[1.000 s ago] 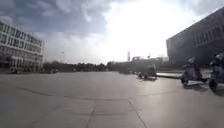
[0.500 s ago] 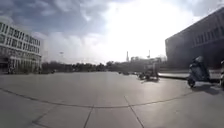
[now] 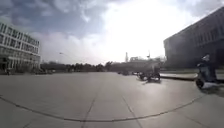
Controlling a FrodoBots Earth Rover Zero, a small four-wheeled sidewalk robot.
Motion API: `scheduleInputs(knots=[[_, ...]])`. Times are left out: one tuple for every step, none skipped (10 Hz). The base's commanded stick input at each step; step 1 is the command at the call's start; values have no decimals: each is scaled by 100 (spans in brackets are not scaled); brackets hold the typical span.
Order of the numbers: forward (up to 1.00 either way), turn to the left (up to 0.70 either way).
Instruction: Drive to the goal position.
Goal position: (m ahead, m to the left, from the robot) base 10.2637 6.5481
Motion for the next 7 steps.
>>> scheduleInputs(knots=[[85, 0], [85, 0], [85, 0], [85, 0], [85, 0], [85, 0], [85, 0]])
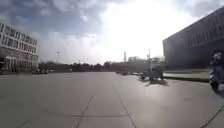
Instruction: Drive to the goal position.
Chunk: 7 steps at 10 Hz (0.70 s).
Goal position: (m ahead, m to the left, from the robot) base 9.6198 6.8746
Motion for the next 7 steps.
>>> scheduleInputs(knots=[[85, 0], [85, 0], [85, 0], [85, 0], [85, 0], [85, 0], [85, 0]])
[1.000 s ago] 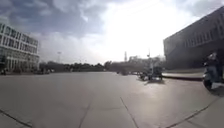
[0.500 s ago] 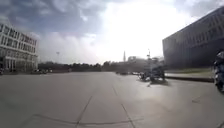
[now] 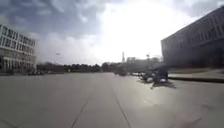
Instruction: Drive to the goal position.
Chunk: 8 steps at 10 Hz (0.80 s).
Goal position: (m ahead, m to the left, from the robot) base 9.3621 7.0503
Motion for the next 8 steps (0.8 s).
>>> scheduleInputs(knots=[[85, 0], [85, 0], [85, 0], [85, 0], [85, 0], [85, 0], [85, 0], [85, 0]])
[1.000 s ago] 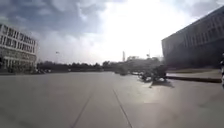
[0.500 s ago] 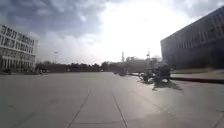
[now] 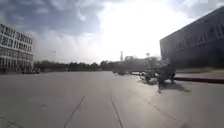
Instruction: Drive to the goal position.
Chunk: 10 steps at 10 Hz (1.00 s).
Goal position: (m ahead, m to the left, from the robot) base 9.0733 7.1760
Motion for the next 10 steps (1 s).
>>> scheduleInputs(knots=[[85, 0], [85, 0], [85, 0], [85, 0], [85, 0], [85, 0], [85, 0], [85, 0], [85, 0], [85, 0]])
